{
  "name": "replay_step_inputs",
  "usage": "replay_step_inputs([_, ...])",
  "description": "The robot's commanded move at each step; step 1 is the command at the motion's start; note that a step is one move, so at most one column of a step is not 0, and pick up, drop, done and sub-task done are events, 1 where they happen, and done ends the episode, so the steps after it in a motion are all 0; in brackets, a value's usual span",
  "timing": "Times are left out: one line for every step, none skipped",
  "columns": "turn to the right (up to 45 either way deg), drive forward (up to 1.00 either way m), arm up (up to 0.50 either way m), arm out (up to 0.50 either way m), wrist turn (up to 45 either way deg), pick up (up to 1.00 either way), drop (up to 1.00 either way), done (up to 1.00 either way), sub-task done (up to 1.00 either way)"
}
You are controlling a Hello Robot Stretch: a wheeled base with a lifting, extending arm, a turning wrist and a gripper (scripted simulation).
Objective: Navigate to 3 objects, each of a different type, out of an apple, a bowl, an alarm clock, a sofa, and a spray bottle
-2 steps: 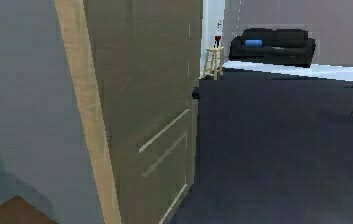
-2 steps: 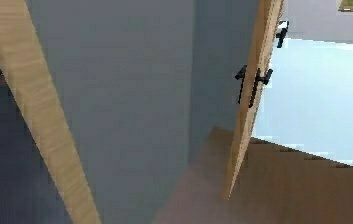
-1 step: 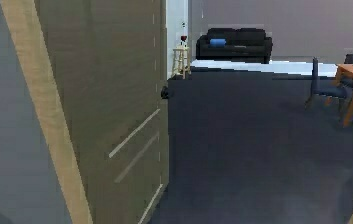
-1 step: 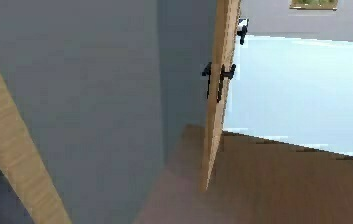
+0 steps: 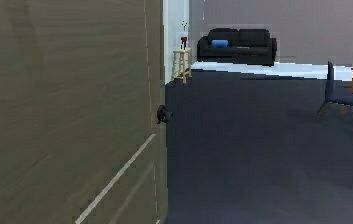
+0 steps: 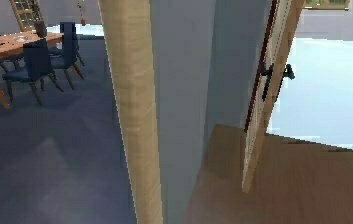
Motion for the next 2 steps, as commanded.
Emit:
replay_step_inputs([18.0,0.0,0.0,0.0,0.0,0.0,0.0,0.0,0.0])
replay_step_inputs([0.0,1.0,0.0,0.0,0.0,0.0,0.0,0.0,0.0])
